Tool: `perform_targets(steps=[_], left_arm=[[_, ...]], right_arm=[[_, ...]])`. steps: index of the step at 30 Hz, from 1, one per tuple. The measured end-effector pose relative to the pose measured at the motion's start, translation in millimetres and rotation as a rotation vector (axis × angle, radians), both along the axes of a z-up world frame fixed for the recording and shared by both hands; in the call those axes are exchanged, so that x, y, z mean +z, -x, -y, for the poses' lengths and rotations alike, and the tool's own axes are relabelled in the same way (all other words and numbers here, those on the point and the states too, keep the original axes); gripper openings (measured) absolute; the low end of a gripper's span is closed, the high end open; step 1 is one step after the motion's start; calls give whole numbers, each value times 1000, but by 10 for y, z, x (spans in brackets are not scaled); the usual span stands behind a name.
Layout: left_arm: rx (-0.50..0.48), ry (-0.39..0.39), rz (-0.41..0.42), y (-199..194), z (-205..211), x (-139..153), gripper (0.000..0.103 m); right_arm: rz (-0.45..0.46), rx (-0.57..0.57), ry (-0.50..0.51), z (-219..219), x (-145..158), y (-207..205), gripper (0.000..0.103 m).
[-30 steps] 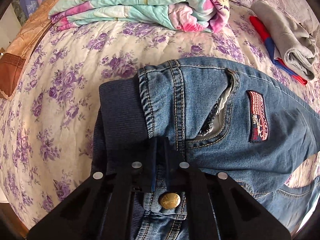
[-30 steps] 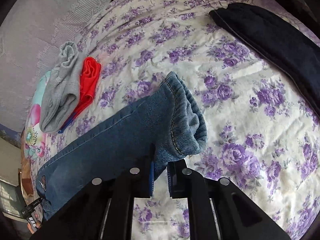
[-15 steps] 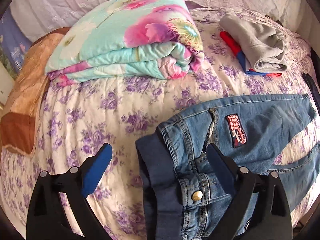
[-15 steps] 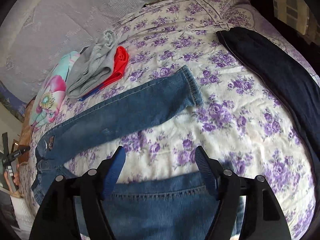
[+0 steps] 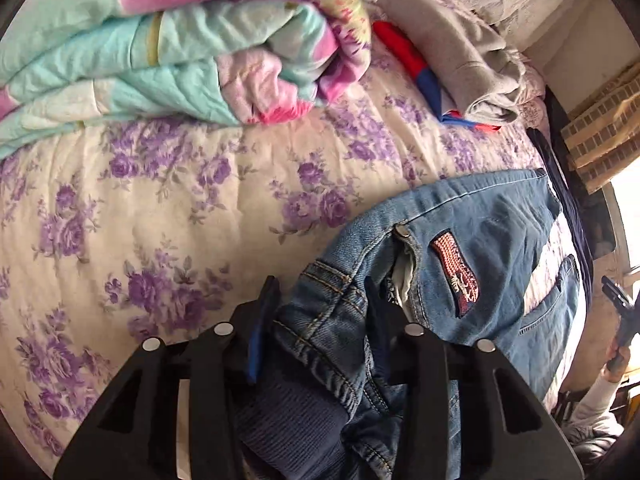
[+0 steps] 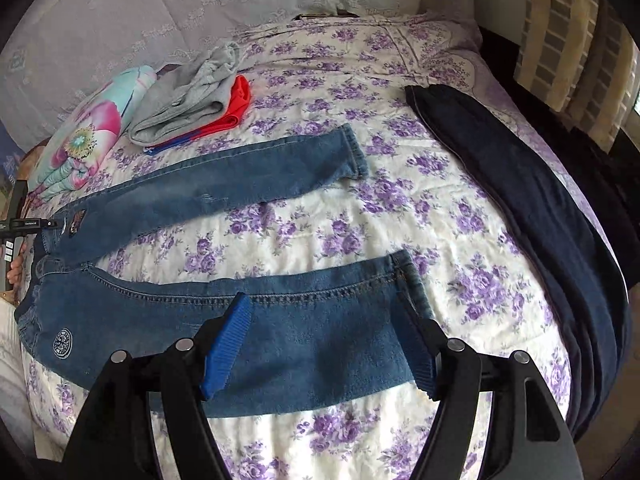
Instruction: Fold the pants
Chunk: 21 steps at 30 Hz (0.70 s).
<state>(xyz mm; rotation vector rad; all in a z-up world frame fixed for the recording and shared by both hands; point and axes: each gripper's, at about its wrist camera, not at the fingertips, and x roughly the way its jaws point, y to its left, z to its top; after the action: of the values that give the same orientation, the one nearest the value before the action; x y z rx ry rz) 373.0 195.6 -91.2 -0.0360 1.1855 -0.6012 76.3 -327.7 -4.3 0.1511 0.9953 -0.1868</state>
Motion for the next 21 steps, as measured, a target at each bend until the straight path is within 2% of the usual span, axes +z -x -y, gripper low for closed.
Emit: perform_targets(steps=[4,6,9,12,14,17,21], left_arm=[[-7,67,96,159,-49,65,33],[9,105,81,129,-108,15,33],[15,119,71,93,-128,14,33],[10,110,99,142,-124,49,33],[7,122,102,153,-145,57,33],[3,146,100,154,-183,51,33],[-6,145,113,167,-186,57,33]], right_arm=[[-8,258,-49,-685,89,-630,74],[-4,420,-83,-1124,111,-1020,80],[6,621,-117,-1846,104,-1700,80],[-29,840,-44,-2630,23,-2384,80],[-104,999,-8,-3077,-131,-2733,80],[-249,1084,62,-3439,-454,-3182,80],[-373,1135,60,-3571,-751,-3550,80]])
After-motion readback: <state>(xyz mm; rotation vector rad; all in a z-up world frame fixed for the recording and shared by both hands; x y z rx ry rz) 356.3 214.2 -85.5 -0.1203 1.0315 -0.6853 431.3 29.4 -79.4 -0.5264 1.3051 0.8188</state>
